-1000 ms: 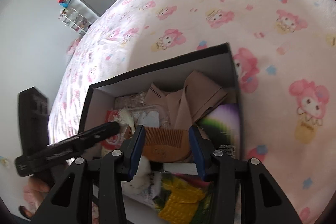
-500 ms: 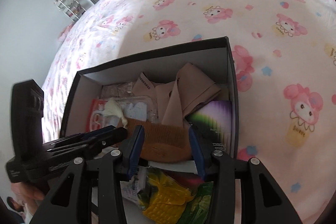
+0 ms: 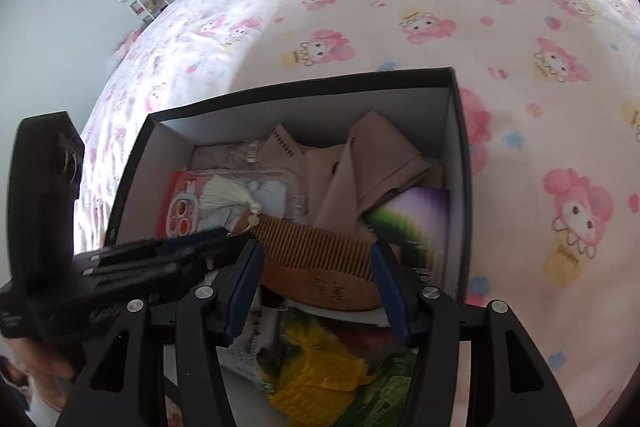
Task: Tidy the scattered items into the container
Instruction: 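Lower the wooden comb into the black box with both grippers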
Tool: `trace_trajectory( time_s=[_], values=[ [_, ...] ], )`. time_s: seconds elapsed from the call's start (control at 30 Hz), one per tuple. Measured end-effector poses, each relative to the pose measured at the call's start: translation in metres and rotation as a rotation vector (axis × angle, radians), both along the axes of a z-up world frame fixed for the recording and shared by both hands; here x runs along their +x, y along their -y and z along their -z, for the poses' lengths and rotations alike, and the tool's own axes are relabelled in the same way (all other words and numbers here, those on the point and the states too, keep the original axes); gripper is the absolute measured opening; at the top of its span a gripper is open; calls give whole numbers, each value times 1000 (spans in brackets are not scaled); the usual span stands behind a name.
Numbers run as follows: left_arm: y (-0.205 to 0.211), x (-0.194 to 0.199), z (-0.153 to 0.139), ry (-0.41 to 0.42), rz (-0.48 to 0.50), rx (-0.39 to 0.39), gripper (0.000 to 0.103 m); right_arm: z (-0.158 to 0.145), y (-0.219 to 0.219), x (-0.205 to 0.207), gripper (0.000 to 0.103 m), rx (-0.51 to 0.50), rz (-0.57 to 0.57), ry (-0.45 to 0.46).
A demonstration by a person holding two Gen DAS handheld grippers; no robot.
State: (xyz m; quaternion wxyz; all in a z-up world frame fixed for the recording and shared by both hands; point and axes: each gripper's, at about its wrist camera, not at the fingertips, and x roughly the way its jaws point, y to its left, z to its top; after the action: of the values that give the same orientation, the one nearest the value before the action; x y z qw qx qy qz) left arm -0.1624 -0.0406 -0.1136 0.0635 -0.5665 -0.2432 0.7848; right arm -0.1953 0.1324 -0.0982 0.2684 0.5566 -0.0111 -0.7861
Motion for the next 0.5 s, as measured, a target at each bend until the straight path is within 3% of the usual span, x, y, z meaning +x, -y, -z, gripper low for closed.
trace_trajectory(
  time_s=[0.1, 0.2, 0.33, 0.5],
  values=[
    [13, 8, -8, -28, -37, 19, 34, 0, -6, -2, 52, -11, 25, 3],
    [25, 11, -10, -16, -69, -26, 34, 0, -4, -2, 52, 26, 22, -17],
    [29, 12, -5, 25, -117, -75, 30, -1, 10, 5, 52, 184, -6, -130],
    [15, 17, 0, 30, -56, -4, 27, 3, 13, 6, 52, 235, -33, -157]
  ],
)
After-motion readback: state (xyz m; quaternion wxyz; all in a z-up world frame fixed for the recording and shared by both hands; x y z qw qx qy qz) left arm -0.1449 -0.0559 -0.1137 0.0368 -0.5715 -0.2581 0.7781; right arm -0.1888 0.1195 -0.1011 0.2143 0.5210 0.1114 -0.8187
